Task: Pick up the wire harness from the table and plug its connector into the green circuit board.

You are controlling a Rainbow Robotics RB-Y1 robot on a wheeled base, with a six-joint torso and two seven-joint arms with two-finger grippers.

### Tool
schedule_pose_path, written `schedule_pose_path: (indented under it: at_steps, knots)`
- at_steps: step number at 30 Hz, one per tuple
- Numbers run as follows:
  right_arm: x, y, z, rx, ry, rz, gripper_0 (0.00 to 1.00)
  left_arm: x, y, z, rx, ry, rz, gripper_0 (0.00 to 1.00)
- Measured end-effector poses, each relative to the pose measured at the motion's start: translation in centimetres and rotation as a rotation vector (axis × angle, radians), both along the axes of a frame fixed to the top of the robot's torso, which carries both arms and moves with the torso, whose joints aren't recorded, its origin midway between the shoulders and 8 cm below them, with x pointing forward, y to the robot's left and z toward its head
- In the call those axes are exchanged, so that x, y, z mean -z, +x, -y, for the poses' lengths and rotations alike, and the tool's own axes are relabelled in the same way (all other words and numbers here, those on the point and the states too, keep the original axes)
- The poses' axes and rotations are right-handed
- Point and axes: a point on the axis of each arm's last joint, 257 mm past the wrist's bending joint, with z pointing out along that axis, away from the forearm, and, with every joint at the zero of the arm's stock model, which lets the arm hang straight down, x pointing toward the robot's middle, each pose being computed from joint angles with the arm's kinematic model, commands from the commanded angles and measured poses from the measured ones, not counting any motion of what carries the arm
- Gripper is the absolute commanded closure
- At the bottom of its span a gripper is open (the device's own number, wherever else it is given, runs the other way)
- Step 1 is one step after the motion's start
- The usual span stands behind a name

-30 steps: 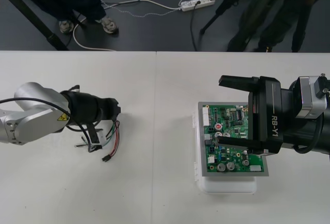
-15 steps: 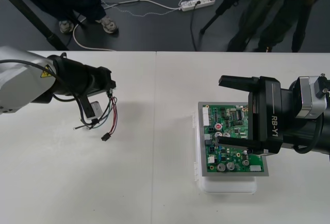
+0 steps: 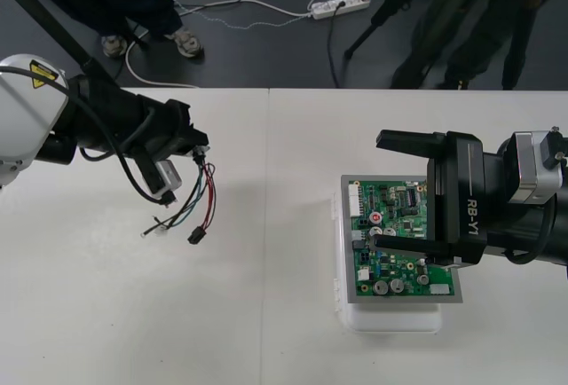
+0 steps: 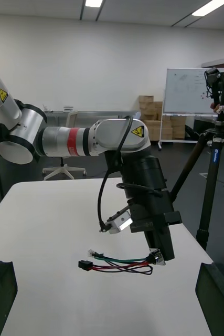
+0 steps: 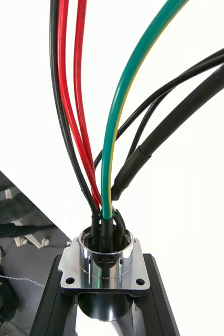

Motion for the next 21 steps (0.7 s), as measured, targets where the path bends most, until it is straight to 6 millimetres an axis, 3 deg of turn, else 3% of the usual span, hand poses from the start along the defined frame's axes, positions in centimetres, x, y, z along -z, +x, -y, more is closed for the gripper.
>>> schedule_pose_path:
  at_steps: [7,16,21]
  knots:
    - [0.0,0.0,0.0,0.0,0.0,0.0,0.0,-1.8,-1.9,2.3,-0.02,-0.153,-0.134,1.0]
    - [0.0,0.0,0.0,0.0,0.0,-0.001,0.0,-4.9,-2.9,4.8,-0.251,-0.454,-0.471,1.0]
    - [0.0,0.0,0.0,0.0,0.0,-0.001,0.0,-5.6,-3.8,6.2,-0.233,-0.528,-0.526,1.0]
